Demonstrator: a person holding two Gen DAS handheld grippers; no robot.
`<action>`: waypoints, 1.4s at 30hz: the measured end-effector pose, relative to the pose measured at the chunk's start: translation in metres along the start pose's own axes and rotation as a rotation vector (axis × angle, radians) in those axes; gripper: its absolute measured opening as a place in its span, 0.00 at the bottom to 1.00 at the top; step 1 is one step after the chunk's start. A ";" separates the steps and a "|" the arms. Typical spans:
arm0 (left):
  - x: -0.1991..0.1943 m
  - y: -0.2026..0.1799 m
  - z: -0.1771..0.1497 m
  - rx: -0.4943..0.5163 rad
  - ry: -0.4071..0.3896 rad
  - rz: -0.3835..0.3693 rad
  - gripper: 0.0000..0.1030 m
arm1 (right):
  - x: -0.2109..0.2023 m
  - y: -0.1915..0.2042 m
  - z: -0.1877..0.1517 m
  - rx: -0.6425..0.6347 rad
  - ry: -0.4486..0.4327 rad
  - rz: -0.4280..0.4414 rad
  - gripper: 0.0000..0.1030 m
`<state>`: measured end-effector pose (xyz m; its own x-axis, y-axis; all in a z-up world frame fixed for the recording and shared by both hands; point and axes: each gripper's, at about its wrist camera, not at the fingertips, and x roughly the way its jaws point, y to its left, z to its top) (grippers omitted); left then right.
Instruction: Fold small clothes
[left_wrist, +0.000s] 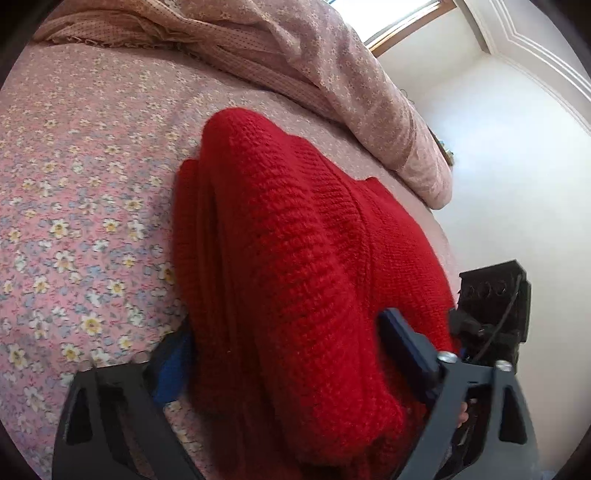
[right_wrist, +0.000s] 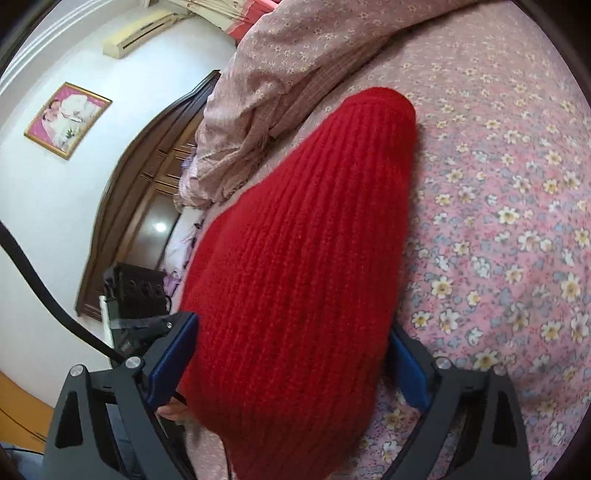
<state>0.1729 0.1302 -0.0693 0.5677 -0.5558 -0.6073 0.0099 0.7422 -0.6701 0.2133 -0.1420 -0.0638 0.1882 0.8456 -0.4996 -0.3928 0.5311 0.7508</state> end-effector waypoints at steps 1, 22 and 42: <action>0.001 0.001 0.001 -0.022 0.001 -0.024 0.69 | 0.000 0.000 -0.001 -0.003 -0.003 -0.008 0.82; 0.028 -0.085 0.021 0.134 -0.088 0.051 0.46 | -0.082 0.024 0.006 -0.241 -0.159 -0.202 0.68; 0.075 -0.094 0.010 0.266 -0.117 0.082 0.54 | -0.114 -0.055 -0.002 -0.107 -0.232 -0.193 0.77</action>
<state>0.2226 0.0223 -0.0471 0.6662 -0.4547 -0.5910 0.1669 0.8634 -0.4761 0.2115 -0.2677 -0.0496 0.4638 0.7263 -0.5073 -0.4201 0.6845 0.5958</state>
